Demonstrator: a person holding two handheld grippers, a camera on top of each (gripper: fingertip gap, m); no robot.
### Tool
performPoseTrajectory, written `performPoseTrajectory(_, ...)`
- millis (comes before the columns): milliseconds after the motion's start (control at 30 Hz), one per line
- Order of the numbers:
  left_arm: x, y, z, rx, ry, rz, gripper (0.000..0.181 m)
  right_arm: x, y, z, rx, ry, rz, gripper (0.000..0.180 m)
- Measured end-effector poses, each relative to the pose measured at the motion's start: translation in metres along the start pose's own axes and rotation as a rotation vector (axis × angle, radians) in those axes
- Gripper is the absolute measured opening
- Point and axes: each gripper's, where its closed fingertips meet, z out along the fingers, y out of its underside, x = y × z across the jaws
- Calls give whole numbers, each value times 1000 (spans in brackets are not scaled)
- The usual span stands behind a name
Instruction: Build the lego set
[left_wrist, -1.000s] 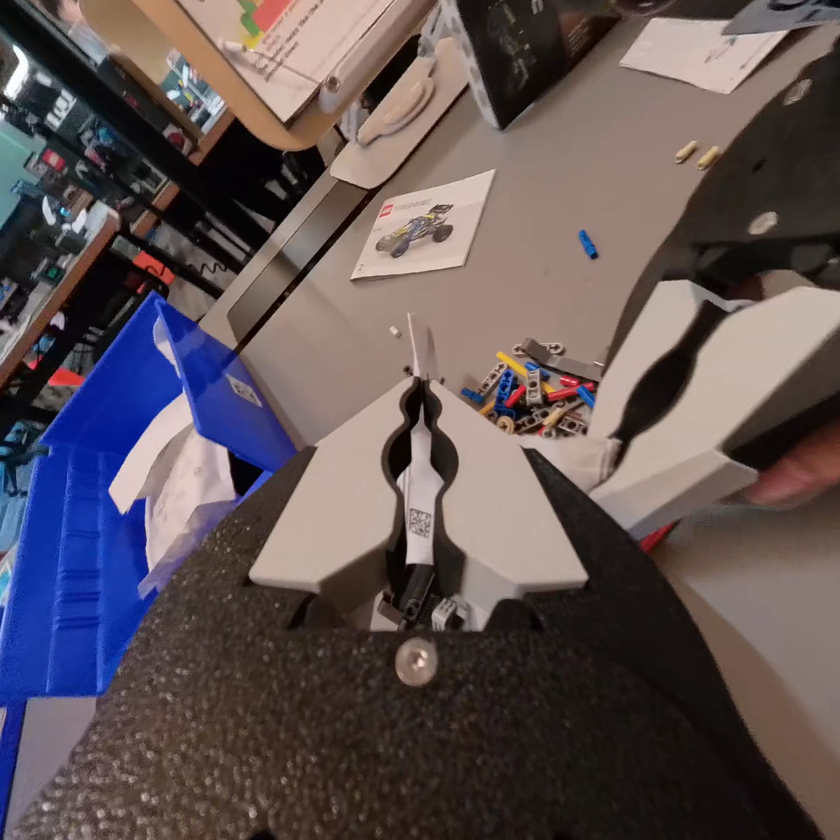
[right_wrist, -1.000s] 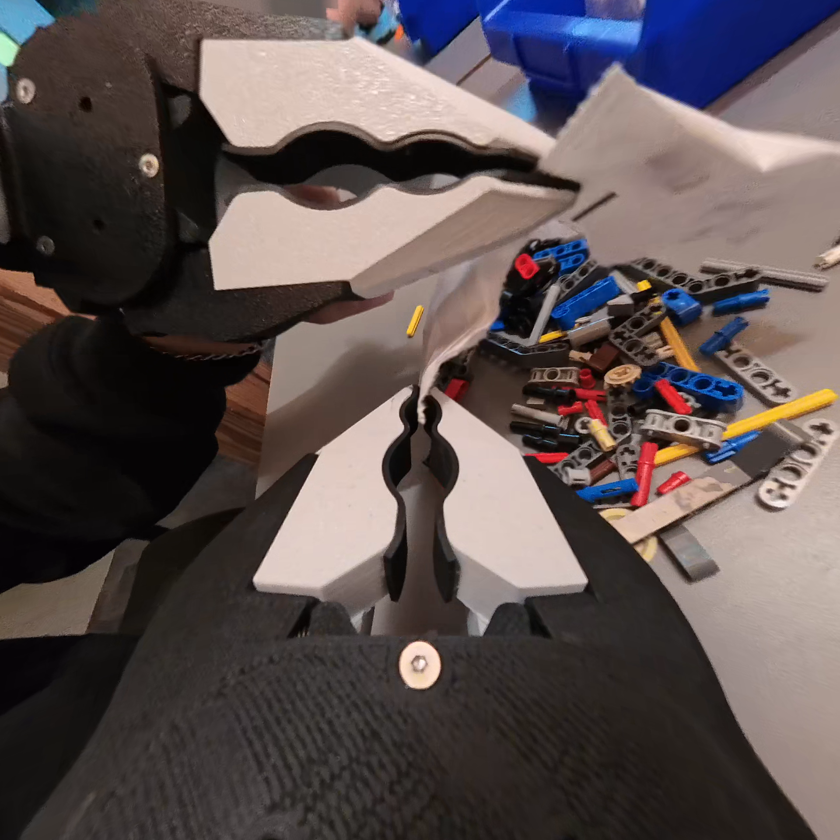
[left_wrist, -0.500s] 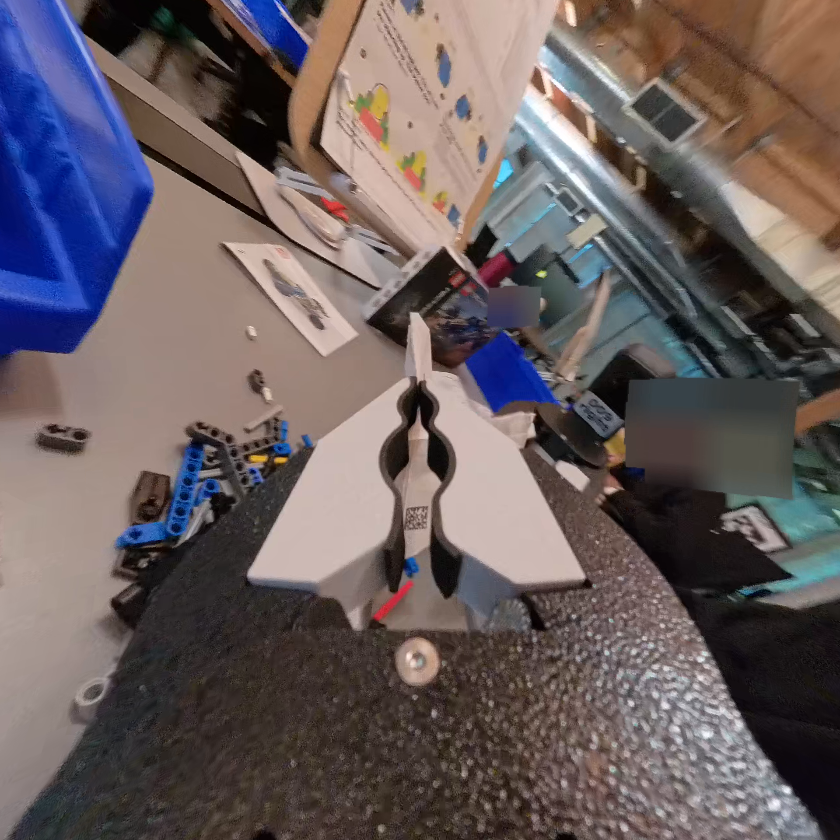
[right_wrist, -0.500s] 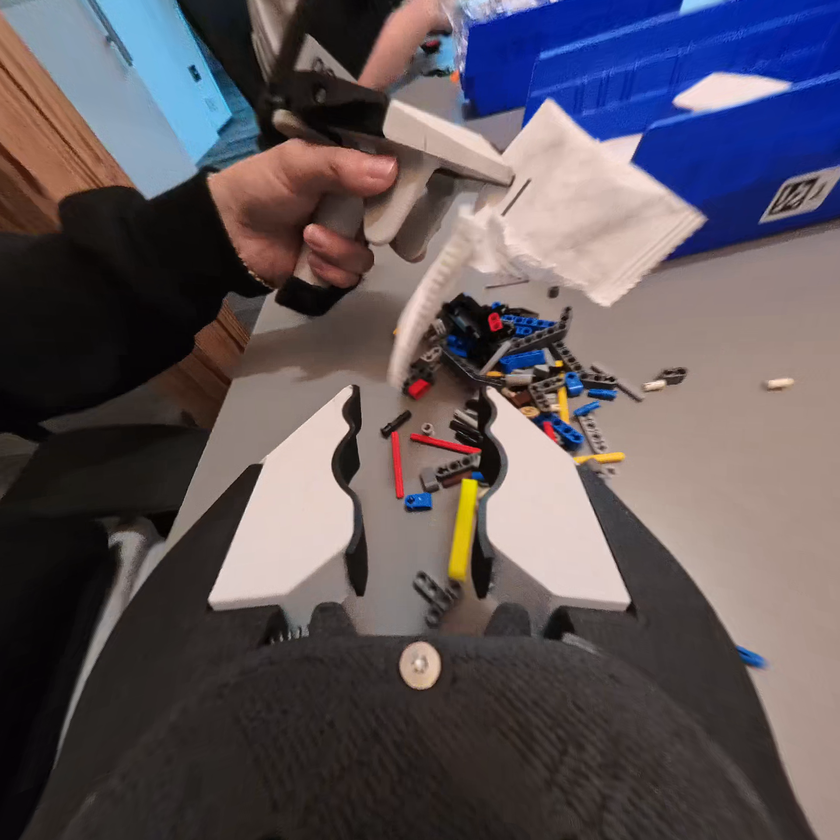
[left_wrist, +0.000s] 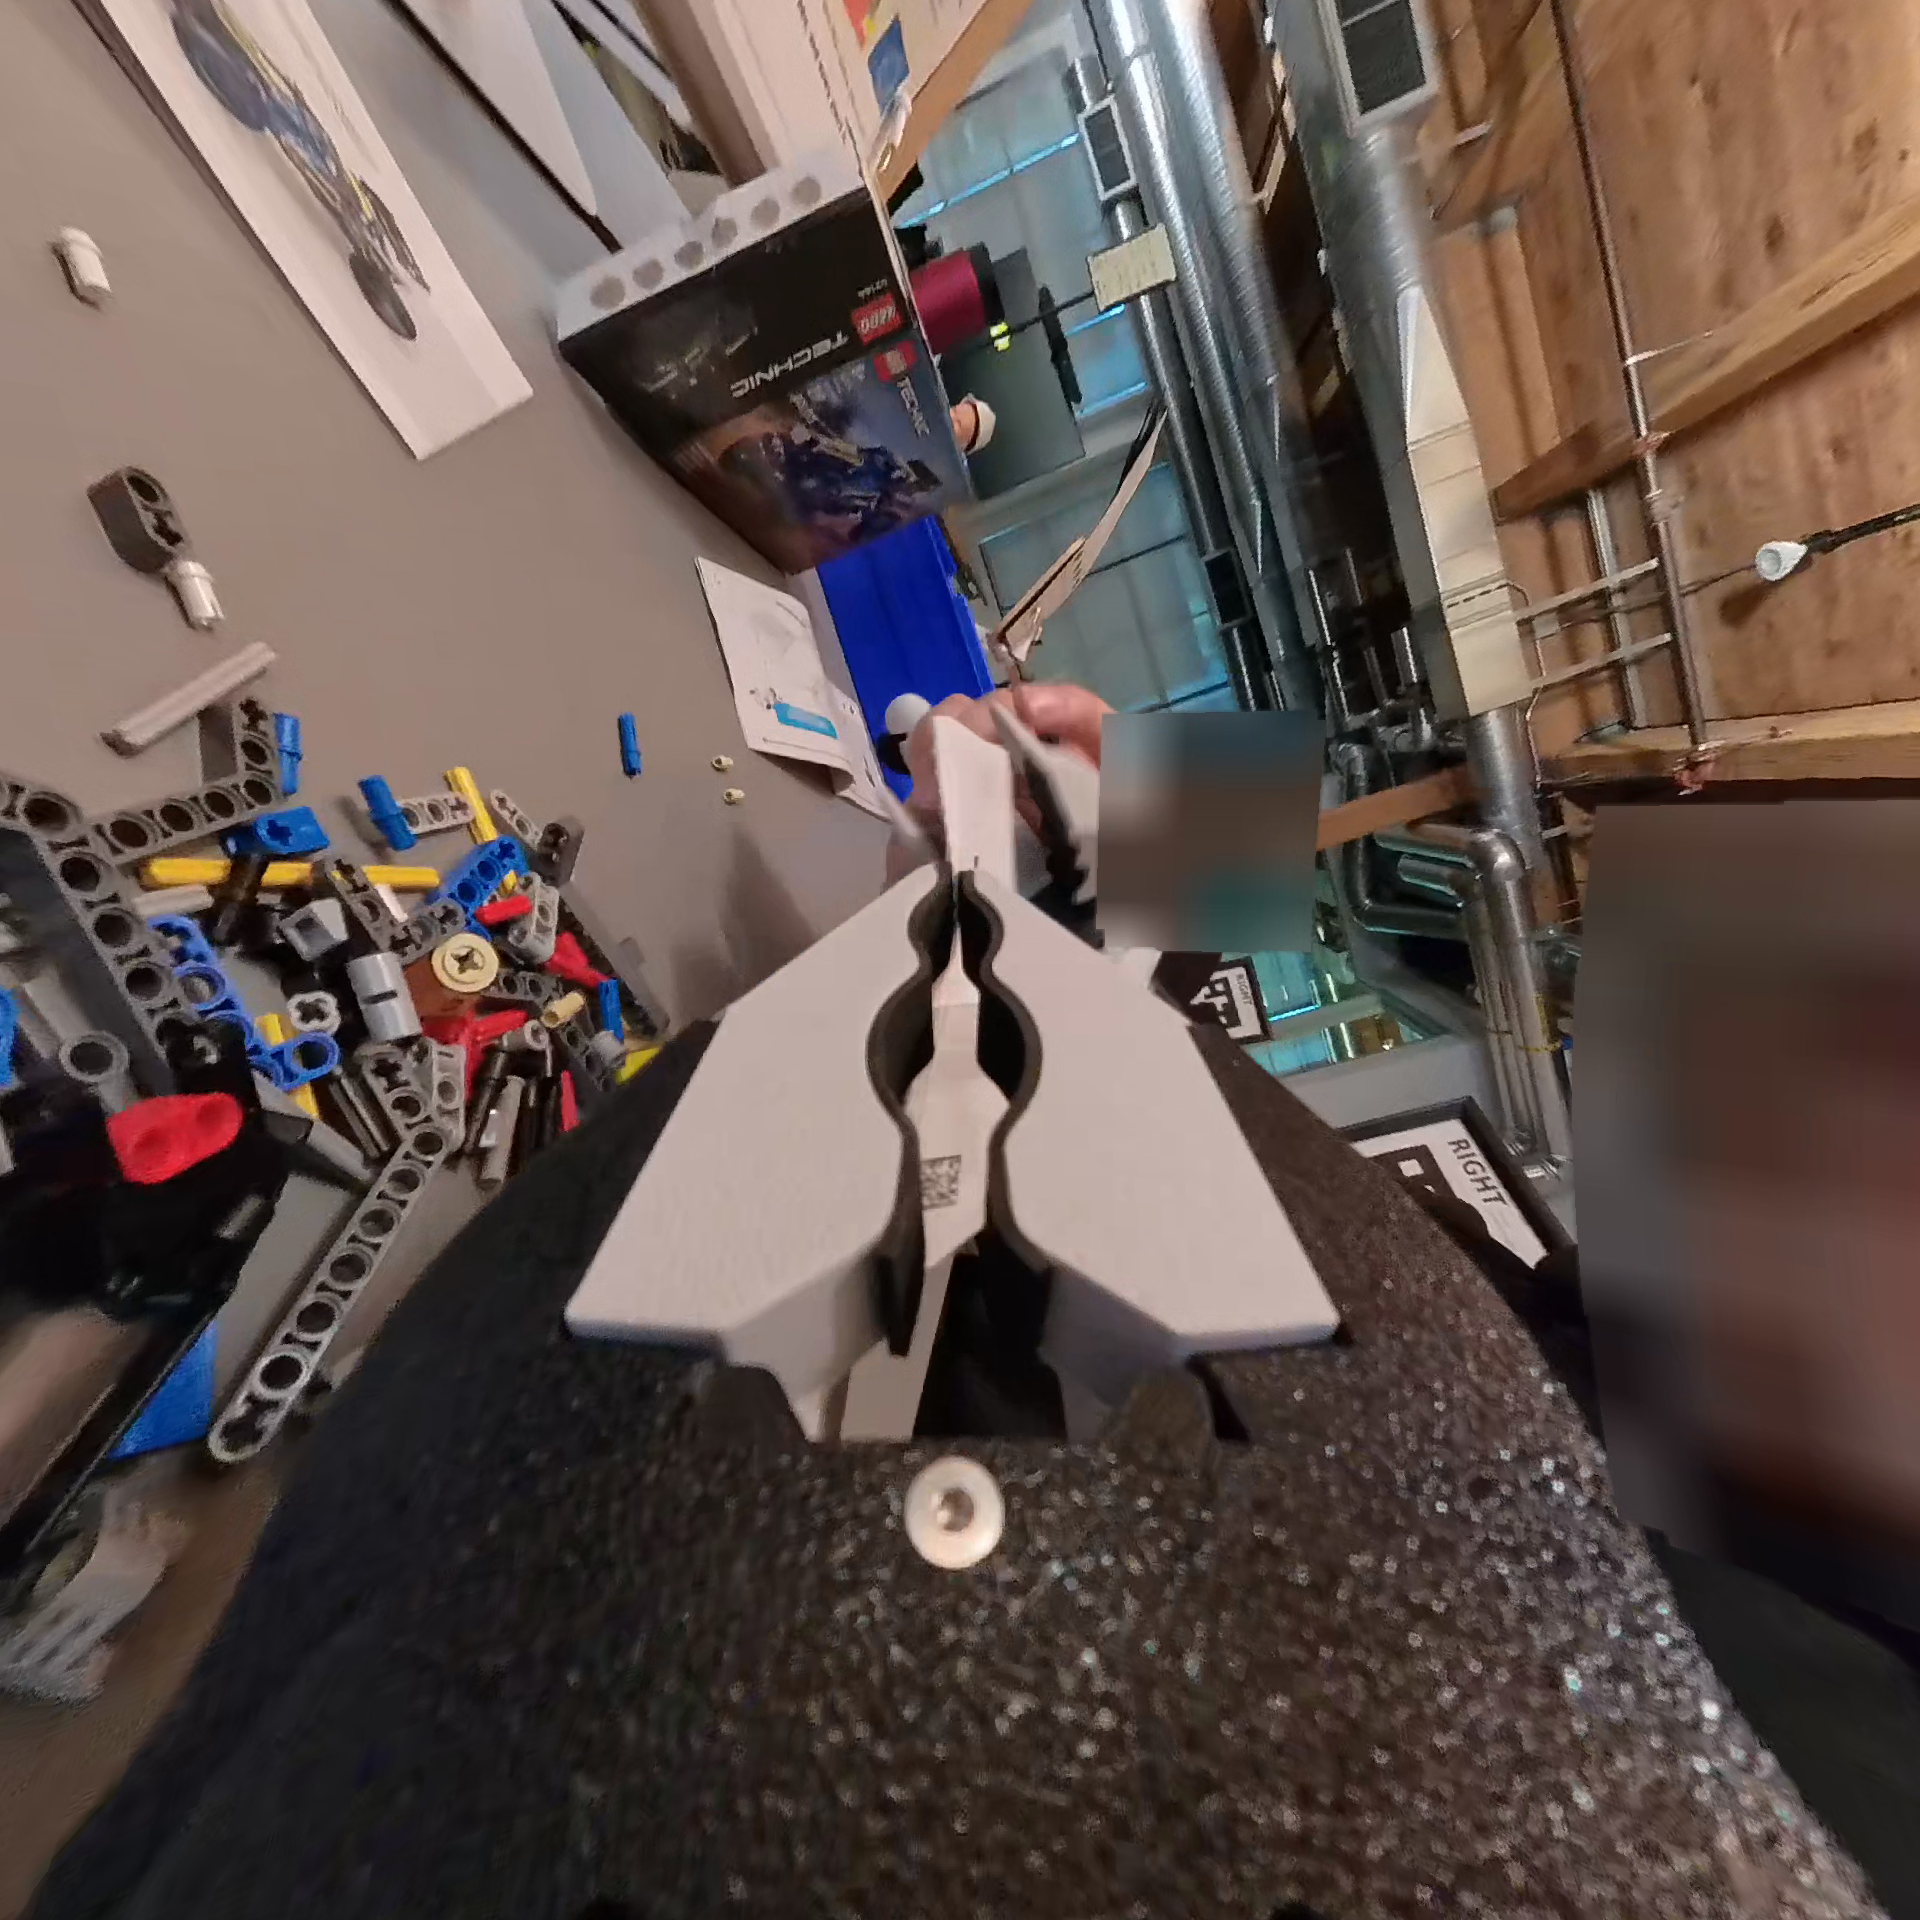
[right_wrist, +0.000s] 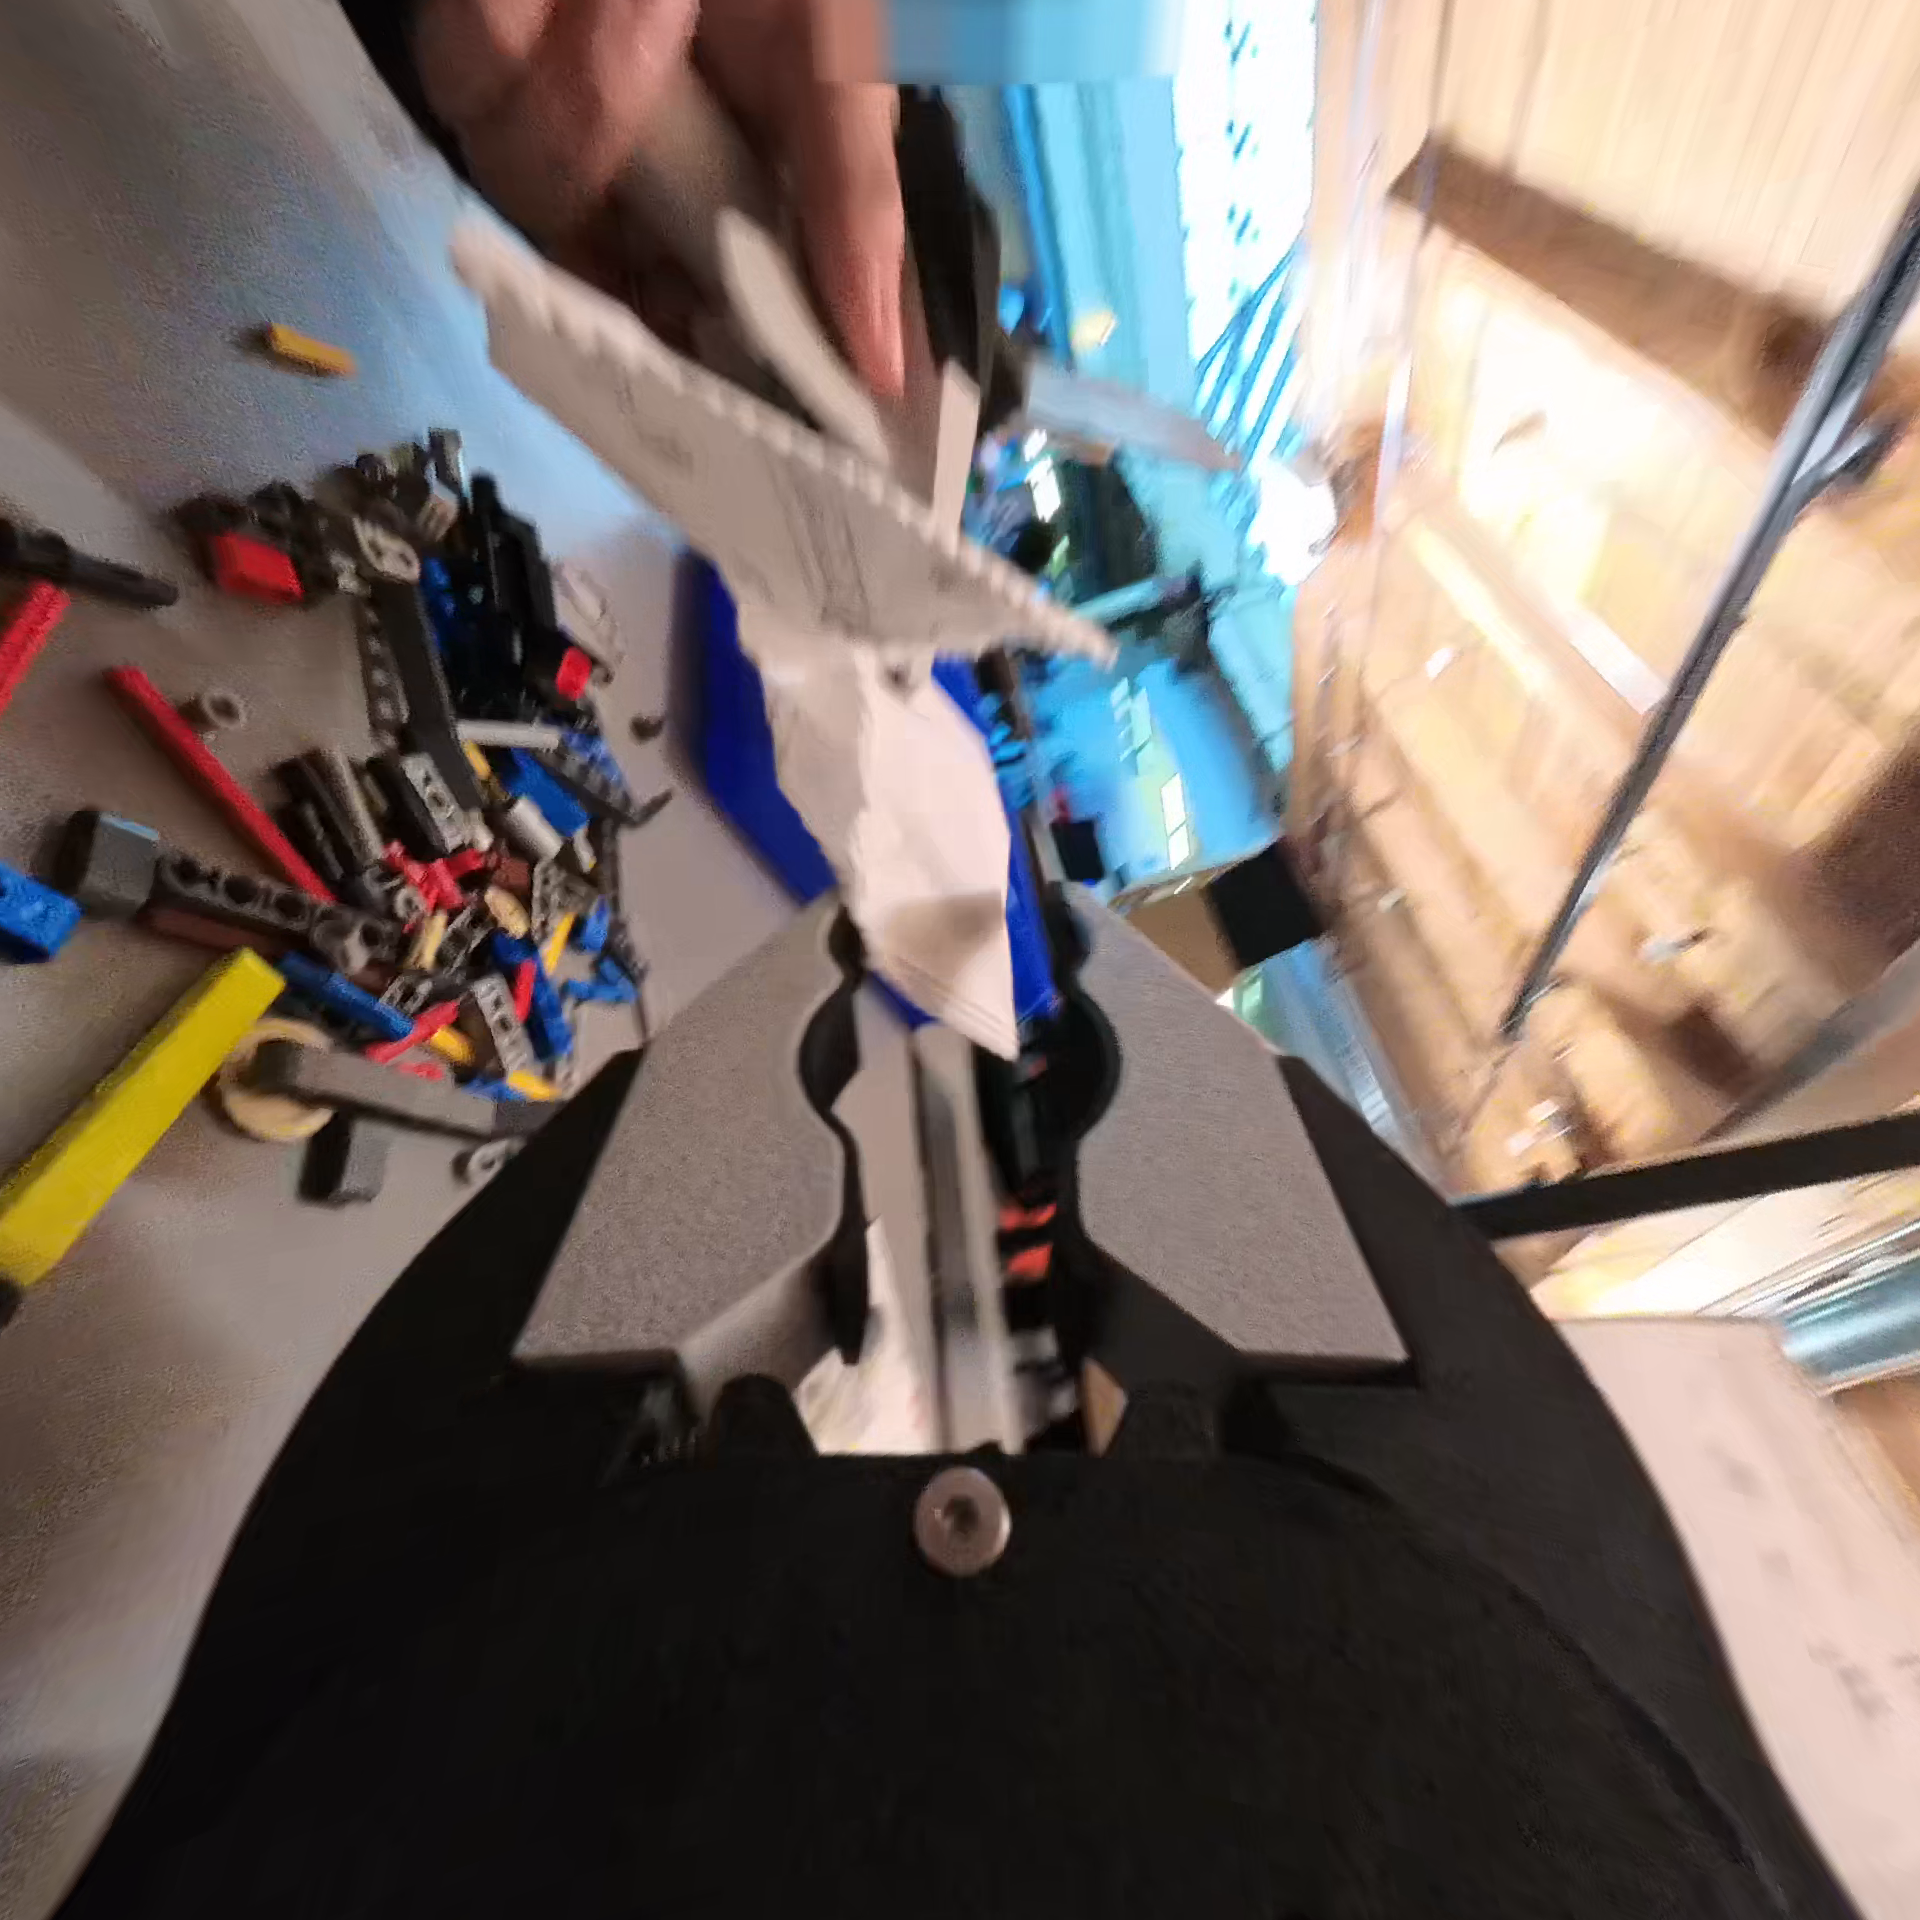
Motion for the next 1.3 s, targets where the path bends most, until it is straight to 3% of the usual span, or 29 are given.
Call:
performPoseTrajectory(33, 0, 0, 1, -9, 7, -11, 0, 2, -9, -1, 35, 28, -50, 12)
performPoseTrajectory(167, -2, -13, -2, 26, -11, 28, 3, 2, 3, 9, -95, 14, -95, 5)
performPoseTrajectory(233, -10, -18, -6, 31, -102, 143, 25, 7, 8, 10, -130, 8, 10, 5)
performPoseTrajectory(400, 11, -30, -29, 125, -284, 752, 57, 8, 26, 8, -273, -101, 211, 6)
performPoseTrajectory(500, 26, -8, -28, 78, -410, 1128, 61, -1, 35, 6, -369, -202, 351, 6)
performPoseTrajectory(600, 16, 5, -20, -38, -713, 1515, 58, 1, 29, 6, -366, -221, 448, 6)
performPoseTrajectory(700, 20, 4, -12, -57, -912, 1727, 37, -3, 23, 6, -343, -261, 497, 6)
performPoseTrajectory(833, 34, 0, -4, -16, -960, 1781, 11, -5, 12, 4, -251, -305, 600, 6)
performPoseTrajectory(1067, 62, 3, -1, -18, -904, 1805, 0, 7, -2, 0, -24, -316, 779, 6)
performPoseTrajectory(1300, 61, -9, -12, -48, -961, 1755, 0, -4, 7, -3, -49, -406, 936, 39)
